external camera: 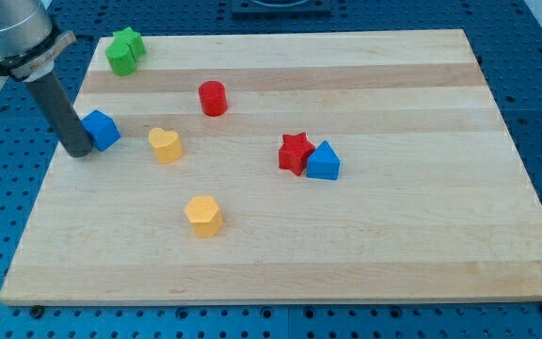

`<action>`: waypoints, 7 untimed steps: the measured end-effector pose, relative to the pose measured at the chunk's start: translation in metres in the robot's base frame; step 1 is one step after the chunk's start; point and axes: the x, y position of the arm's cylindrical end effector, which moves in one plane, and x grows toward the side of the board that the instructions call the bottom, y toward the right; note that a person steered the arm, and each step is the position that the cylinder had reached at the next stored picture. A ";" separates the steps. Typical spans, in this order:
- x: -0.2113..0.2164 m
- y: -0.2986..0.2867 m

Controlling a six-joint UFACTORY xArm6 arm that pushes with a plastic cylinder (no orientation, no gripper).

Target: Push the blue triangle below the red star

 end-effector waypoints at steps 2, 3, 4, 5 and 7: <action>0.045 0.055; 0.059 0.119; 0.067 0.197; 0.088 0.272; 0.044 0.403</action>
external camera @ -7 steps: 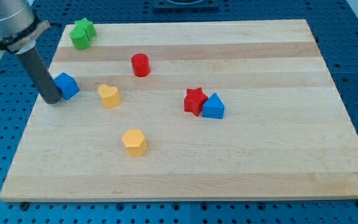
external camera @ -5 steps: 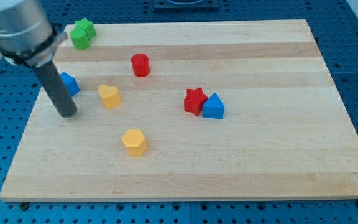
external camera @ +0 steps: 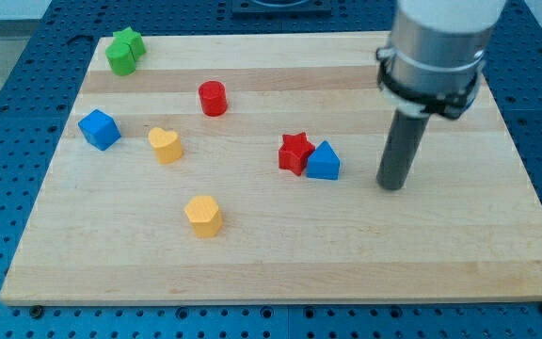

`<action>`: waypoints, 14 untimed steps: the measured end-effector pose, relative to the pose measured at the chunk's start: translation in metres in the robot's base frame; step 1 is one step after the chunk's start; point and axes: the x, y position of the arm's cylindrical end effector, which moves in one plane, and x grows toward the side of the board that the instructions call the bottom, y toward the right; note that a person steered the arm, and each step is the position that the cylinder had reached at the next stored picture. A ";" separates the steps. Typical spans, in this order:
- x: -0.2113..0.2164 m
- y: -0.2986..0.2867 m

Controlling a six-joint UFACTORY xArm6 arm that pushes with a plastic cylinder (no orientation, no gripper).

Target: Push the blue triangle below the red star

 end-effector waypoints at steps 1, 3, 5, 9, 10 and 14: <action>-0.033 0.000; 0.023 -0.061; 0.045 -0.074; 0.006 -0.118; 0.010 -0.106; 0.059 -0.143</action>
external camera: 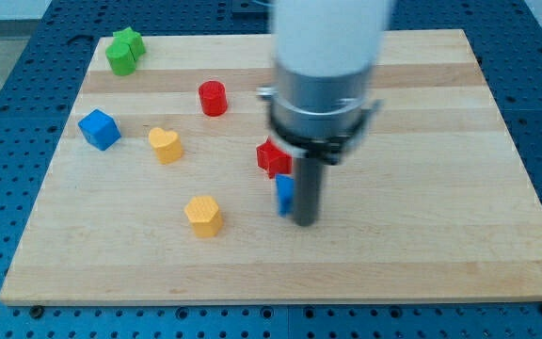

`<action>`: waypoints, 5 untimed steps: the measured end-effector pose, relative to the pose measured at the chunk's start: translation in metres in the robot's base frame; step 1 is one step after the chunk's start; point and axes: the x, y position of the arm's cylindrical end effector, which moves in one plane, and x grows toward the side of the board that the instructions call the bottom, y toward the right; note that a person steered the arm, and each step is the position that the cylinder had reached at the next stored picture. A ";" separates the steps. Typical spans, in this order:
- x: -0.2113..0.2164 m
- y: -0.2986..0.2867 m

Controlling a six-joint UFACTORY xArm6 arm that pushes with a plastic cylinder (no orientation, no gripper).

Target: Push the blue triangle below the red star

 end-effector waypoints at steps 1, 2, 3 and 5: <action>-0.012 -0.071; -0.009 -0.068; -0.002 -0.021; -0.026 -0.003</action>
